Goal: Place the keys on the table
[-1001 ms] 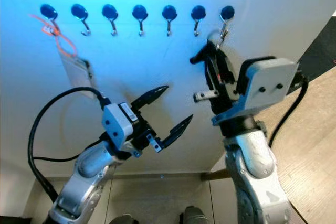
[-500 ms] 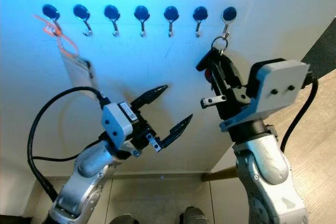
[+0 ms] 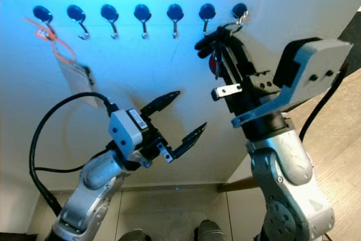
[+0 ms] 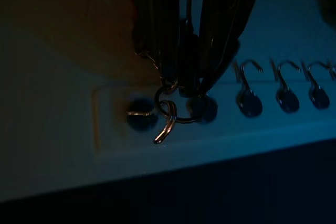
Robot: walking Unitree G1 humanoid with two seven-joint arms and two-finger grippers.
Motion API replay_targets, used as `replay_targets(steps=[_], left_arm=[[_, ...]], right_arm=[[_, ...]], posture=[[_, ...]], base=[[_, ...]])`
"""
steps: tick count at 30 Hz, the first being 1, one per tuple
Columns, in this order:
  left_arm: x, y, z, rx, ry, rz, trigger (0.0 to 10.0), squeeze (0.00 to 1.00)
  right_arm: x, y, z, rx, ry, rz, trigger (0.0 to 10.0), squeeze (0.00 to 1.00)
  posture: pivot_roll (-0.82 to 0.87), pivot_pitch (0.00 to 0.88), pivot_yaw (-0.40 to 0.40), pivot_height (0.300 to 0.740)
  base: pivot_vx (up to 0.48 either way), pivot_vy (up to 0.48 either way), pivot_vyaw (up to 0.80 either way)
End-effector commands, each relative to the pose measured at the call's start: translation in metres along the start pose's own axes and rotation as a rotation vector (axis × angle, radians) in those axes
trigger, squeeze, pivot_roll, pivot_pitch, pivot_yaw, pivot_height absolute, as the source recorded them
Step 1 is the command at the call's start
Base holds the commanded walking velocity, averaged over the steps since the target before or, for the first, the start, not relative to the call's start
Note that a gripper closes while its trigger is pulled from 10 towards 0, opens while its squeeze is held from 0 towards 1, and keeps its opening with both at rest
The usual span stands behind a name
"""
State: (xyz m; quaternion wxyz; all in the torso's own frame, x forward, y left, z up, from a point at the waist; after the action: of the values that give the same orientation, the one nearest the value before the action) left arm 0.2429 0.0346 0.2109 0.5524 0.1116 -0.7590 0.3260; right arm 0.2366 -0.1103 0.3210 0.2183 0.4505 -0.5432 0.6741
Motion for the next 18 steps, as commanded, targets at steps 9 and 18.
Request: replay_targets(steps=[9, 18], left_arm=[[0.0, 0.0, 0.004, -0.022, 0.004, -0.004, 10.0, 0.0], [0.0, 0.001, 0.003, -0.021, 0.001, -0.002, 10.0, 0.0]], right_arm=[[-0.064, 0.036, -0.001, 0.042, 0.038, -0.363, 10.0, 0.0], [-0.083, 0.054, 0.021, -0.095, 0.046, -0.426, 10.0, 0.0]], posture=[[0.02, 0.123, -0.02, 0.74], [0.02, 0.118, -0.021, 0.74]], base=[[0.0, 0.0, 0.0], [0.0, 0.0, 0.0]])
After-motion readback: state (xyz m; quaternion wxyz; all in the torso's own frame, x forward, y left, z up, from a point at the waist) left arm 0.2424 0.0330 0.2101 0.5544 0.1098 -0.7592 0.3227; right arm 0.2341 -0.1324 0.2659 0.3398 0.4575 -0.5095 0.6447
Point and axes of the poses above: a point about 5 cm out from each wrist's last joint towards the gripper, its own y axis pointing back from the gripper into the wrist, its own x axis along the axis of the wrist's last joint, z = x × y, the point moved 4 cm from there along -y, pointing out of the wrist towards the gripper, and after that the axes turned 7 degrees about y, right-handed, at the moved point
